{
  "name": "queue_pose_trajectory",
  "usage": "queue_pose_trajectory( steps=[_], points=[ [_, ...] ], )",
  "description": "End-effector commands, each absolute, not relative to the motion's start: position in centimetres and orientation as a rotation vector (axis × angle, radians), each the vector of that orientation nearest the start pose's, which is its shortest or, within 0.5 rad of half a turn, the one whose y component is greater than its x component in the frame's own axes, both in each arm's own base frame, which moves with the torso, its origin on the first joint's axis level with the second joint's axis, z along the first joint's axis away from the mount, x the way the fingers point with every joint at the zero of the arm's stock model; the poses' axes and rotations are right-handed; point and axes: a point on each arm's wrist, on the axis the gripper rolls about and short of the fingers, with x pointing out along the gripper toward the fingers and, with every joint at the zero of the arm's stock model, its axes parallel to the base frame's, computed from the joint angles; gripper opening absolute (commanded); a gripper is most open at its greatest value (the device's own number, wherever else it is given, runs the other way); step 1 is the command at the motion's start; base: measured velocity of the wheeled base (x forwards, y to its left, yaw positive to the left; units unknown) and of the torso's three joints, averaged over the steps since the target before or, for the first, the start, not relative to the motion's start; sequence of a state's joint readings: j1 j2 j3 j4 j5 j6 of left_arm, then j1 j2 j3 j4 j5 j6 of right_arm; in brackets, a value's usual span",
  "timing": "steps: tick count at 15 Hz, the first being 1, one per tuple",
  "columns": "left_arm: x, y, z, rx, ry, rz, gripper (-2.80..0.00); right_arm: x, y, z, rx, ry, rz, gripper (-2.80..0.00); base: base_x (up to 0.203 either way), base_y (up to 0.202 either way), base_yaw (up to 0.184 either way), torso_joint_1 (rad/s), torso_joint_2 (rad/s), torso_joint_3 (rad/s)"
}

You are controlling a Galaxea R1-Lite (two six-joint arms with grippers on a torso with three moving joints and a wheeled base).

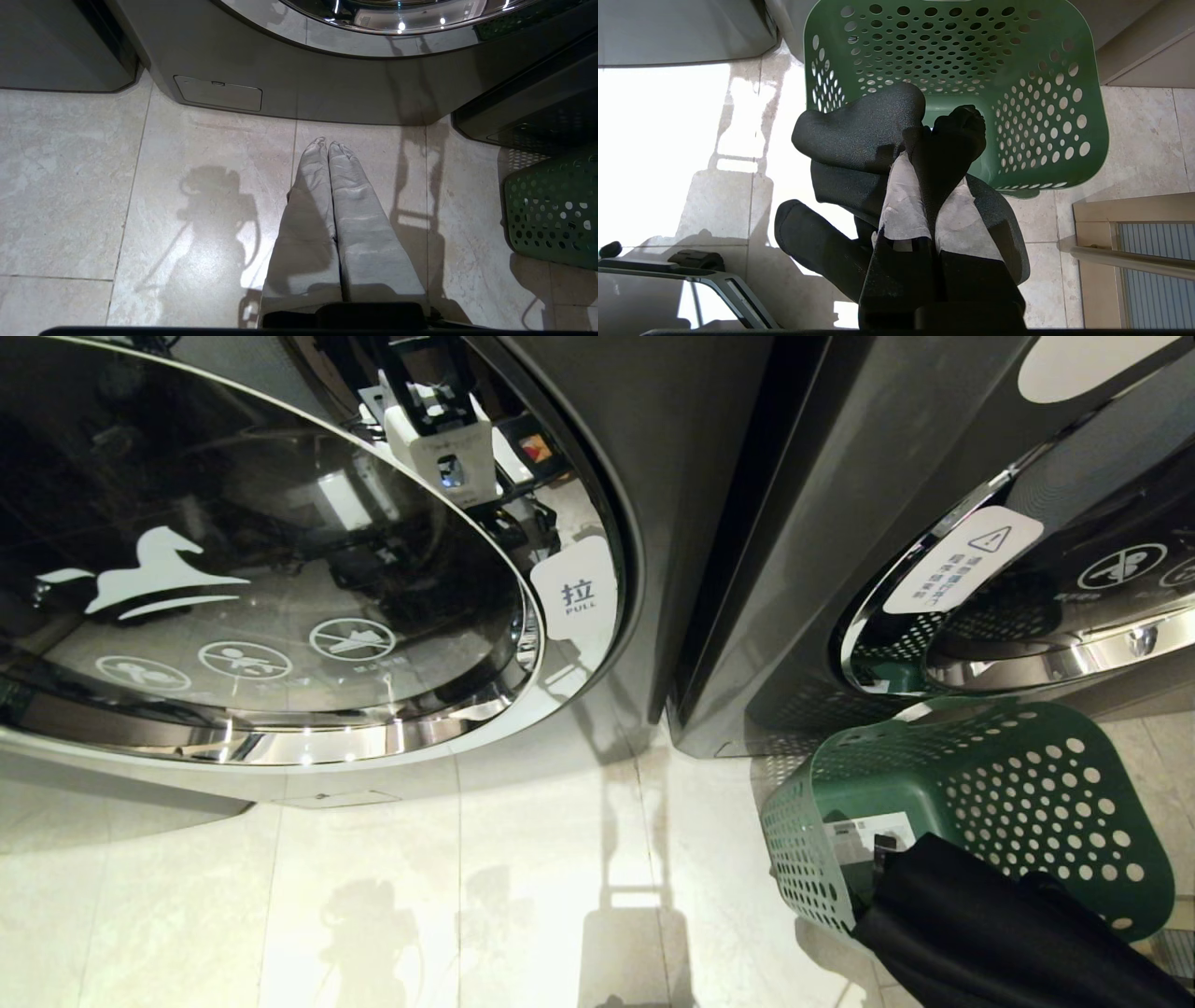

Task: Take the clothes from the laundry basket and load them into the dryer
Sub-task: Take the clothes out of the basket

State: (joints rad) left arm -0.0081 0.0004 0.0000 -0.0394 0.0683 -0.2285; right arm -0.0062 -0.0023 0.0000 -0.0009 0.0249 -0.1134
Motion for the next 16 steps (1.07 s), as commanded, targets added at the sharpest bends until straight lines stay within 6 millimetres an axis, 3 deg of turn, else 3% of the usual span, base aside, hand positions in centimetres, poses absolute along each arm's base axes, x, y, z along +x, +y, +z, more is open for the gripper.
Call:
queue_pose_trajectory(
  steps=[1, 9, 16],
  points=[
    [-2.07, 0.17, 7.15, -0.228, -0.018, 0.060, -2.80, -2.23, 0.07, 7.39, -0.113, 0.004, 0.019, -2.80, 0.000, 0.000, 0.000, 0.000, 0.00, 0.000],
    [-2.07, 0.17, 7.11, -0.230, -0.016, 0.059, -2.80, -2.23, 0.07, 7.38, -0.110, 0.005, 0.019, -2.80, 0.000, 0.000, 0.000, 0.000, 0.00, 0.009],
    [-2.06, 0.17, 7.10, -0.230, -0.015, 0.060, -2.80, -2.23, 0.07, 7.38, -0.116, 0.005, 0.020, -2.80, 0.000, 0.000, 0.000, 0.003, 0.00, 0.183]
  ],
)
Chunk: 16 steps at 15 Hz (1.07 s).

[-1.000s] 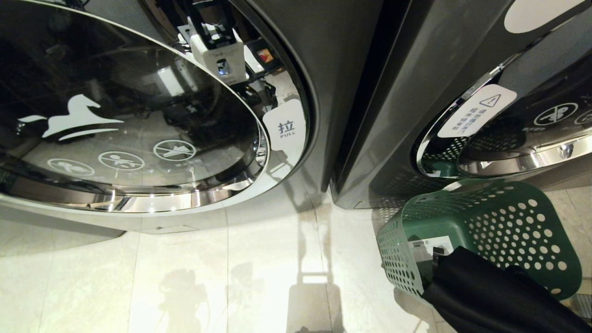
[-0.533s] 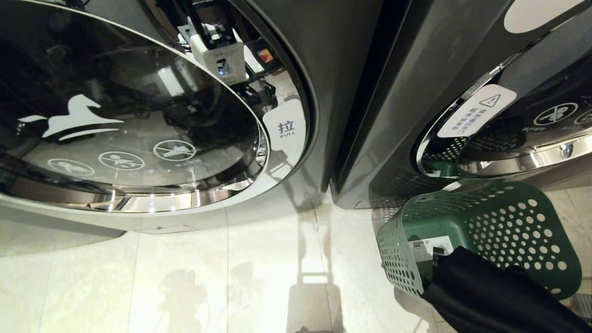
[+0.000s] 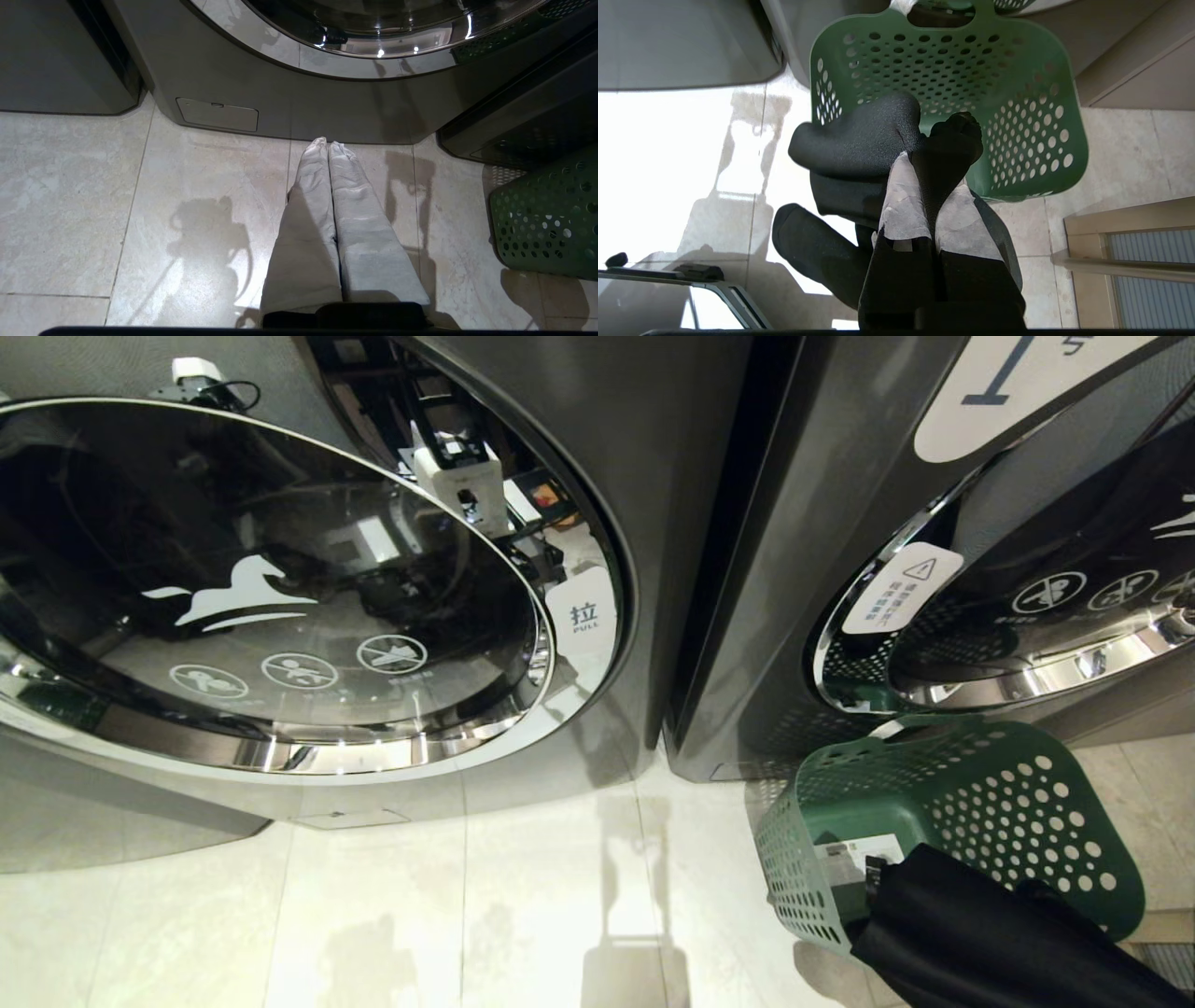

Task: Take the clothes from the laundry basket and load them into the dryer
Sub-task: Take the clothes out of the basket, then put the clothes in the dryer

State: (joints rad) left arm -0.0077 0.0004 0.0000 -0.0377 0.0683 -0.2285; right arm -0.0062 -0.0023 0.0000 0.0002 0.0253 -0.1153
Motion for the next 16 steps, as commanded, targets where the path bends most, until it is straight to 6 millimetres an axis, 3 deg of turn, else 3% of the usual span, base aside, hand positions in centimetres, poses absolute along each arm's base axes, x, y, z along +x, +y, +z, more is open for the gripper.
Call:
queue_pose_trajectory(
  steps=[1, 16],
  points=[
    [-2.06, 0.17, 7.09, -0.230, -0.015, 0.060, -2.80, -2.23, 0.07, 7.38, -0.116, 0.005, 0.020, -2.80, 0.000, 0.000, 0.000, -0.002, 0.00, 0.198],
    [-2.06, 0.17, 7.10, -0.230, -0.016, 0.060, -2.80, -2.23, 0.07, 7.38, -0.115, 0.005, 0.020, -2.80, 0.000, 0.000, 0.000, 0.002, 0.00, 0.201]
  ],
)
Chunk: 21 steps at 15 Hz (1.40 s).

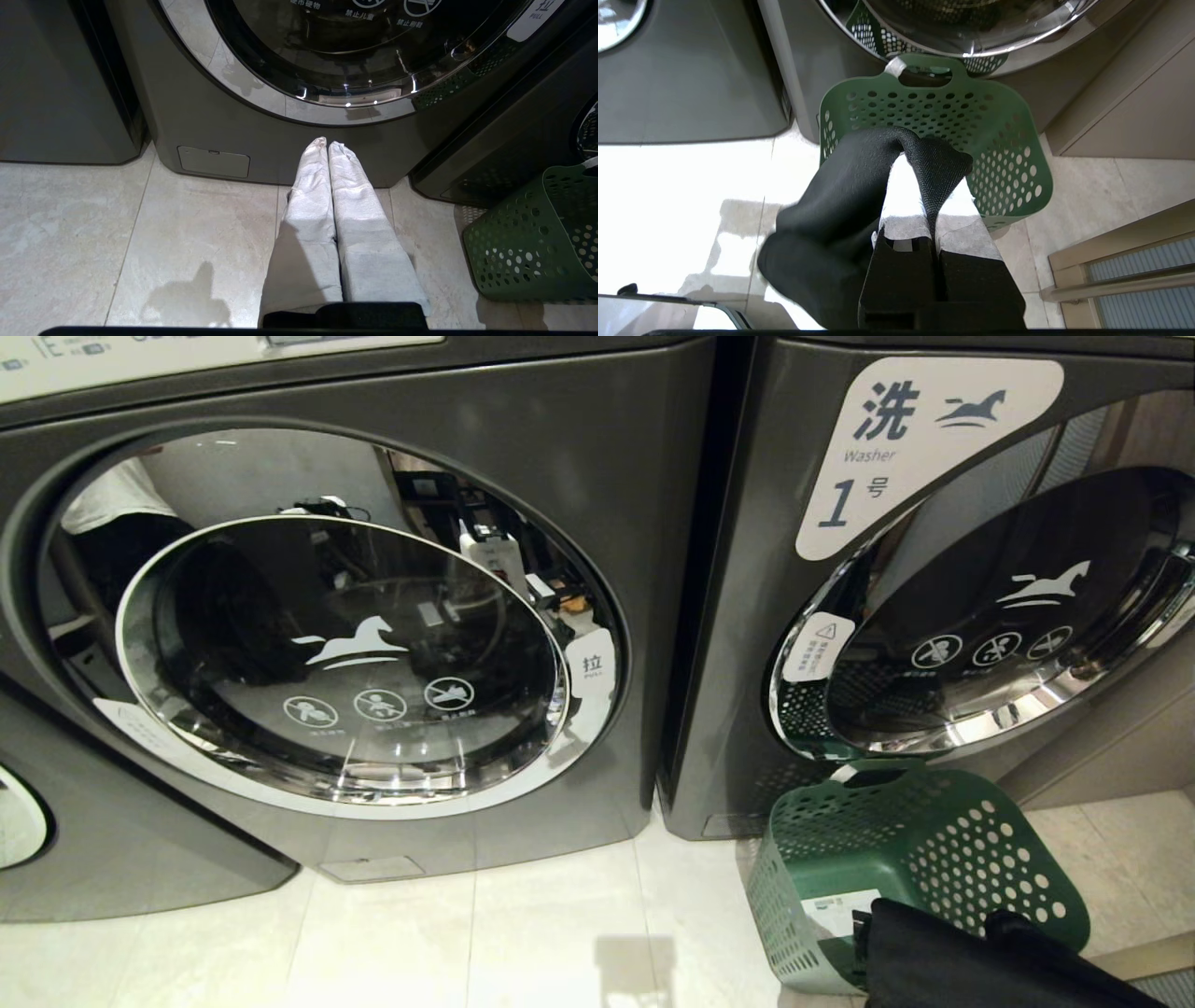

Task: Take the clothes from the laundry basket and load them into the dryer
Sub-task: Put the clothes in the dryer

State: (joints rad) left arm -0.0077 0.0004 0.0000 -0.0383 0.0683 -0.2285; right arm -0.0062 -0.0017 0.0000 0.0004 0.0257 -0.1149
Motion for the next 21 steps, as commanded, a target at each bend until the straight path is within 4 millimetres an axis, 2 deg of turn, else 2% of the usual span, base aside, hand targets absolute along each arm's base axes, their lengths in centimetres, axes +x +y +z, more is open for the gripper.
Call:
queue_pose_trajectory(
  steps=[1, 21],
  points=[
    [-2.07, 0.17, 7.12, -0.230, -0.016, 0.060, -2.80, -2.23, 0.07, 7.38, -0.115, 0.005, 0.020, -2.80, 0.000, 0.000, 0.000, 0.004, 0.00, 0.206],
    [-2.07, 0.17, 7.14, -0.230, -0.017, 0.060, -2.80, -2.23, 0.07, 7.38, -0.114, 0.005, 0.020, -2.80, 0.000, 0.000, 0.000, 0.003, 0.00, 0.202]
  ],
)
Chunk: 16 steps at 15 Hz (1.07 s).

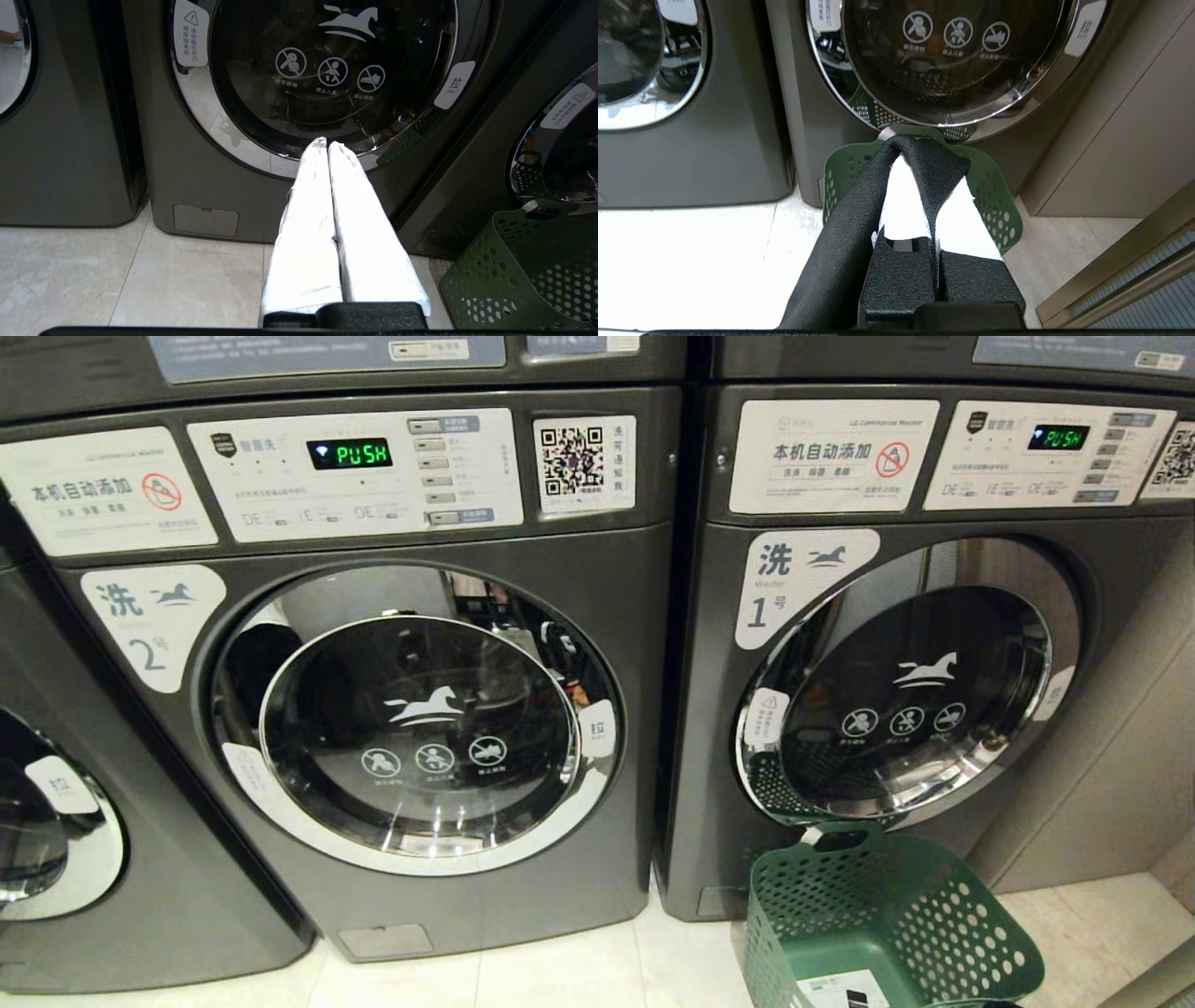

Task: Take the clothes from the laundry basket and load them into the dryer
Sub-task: Put the clothes in the dryer

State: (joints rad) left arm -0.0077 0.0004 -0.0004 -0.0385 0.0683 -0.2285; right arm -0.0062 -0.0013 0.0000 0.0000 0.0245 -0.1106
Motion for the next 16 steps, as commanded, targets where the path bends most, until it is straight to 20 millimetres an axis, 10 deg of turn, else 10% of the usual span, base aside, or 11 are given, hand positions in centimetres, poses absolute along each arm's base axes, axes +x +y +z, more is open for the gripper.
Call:
queue_pose_trajectory(
  steps=[1, 16],
  points=[
    [-2.06, 0.17, 7.10, -0.229, -0.015, 0.060, -2.80, -2.23, 0.07, 7.38, -0.107, 0.005, 0.019, -2.80, 0.000, 0.000, 0.000, 0.003, 0.00, 0.115],
    [-2.07, 0.17, 7.12, -0.229, -0.016, 0.060, -2.80, -2.23, 0.07, 7.41, -0.118, 0.002, 0.017, -2.80, 0.000, 0.000, 0.000, 0.009, -0.08, -0.064]
  ],
)
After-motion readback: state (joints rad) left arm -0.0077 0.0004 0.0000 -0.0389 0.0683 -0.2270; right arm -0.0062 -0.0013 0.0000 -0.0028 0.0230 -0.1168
